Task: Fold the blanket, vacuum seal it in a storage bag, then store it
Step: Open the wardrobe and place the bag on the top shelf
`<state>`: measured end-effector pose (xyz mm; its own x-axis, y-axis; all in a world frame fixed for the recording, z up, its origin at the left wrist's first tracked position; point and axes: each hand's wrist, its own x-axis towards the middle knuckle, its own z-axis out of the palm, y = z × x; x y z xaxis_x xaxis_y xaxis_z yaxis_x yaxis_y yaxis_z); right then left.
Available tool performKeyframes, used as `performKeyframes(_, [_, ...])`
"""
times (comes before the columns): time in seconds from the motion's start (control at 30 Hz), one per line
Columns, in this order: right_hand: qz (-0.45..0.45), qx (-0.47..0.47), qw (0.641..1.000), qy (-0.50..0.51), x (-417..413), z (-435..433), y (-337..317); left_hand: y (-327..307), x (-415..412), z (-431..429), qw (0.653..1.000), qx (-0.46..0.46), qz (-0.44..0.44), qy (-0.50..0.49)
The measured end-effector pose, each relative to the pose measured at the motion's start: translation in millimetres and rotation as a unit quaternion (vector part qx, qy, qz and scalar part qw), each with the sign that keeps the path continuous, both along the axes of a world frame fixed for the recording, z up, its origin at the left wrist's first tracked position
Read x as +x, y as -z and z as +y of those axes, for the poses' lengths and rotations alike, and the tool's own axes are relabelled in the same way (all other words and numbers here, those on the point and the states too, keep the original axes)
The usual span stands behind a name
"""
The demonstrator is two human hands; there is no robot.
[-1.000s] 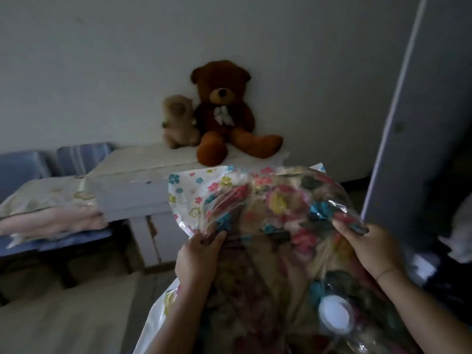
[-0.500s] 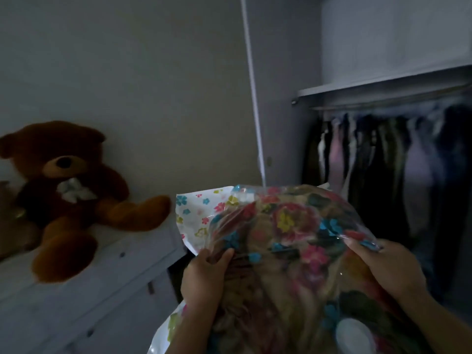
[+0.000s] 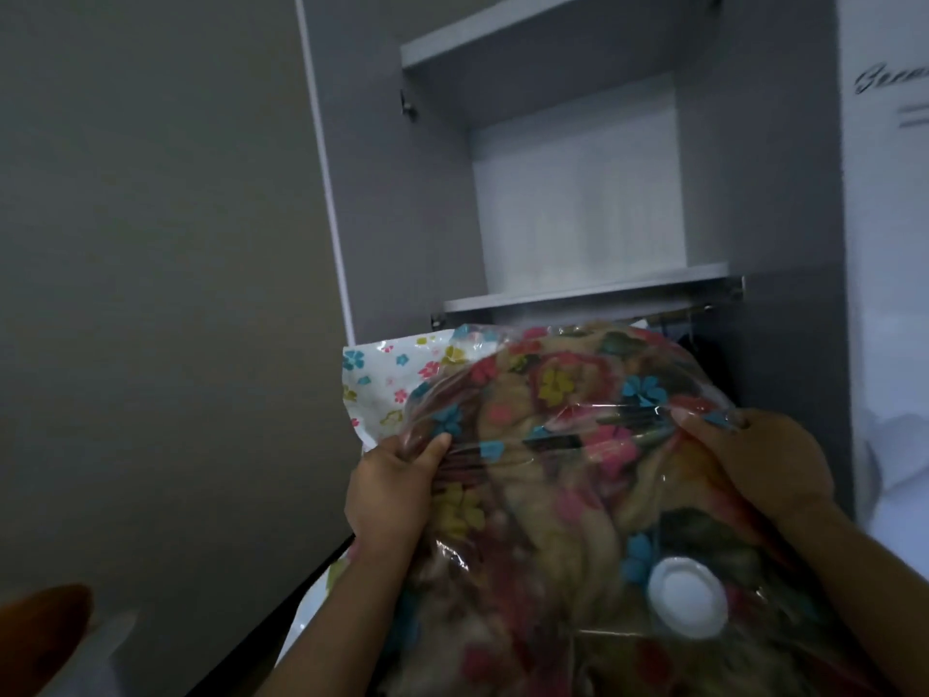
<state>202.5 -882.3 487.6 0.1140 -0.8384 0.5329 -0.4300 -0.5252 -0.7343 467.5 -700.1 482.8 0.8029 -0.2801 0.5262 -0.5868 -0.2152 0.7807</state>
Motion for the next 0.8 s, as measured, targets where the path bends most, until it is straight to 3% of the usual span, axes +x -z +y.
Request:
performKeyframes(0.57, [-0.037, -0.129, 0.98, 0.145, 93, -167, -153, -143, 136, -242, 0.974, -0.179, -0.054, 0.126])
performKeyframes(0.8, [-0.066, -0.217, 0.949, 0.22, 133, -256, -216, -200, 187, -359, 0.945, -0.261, -0.072, 0.183])
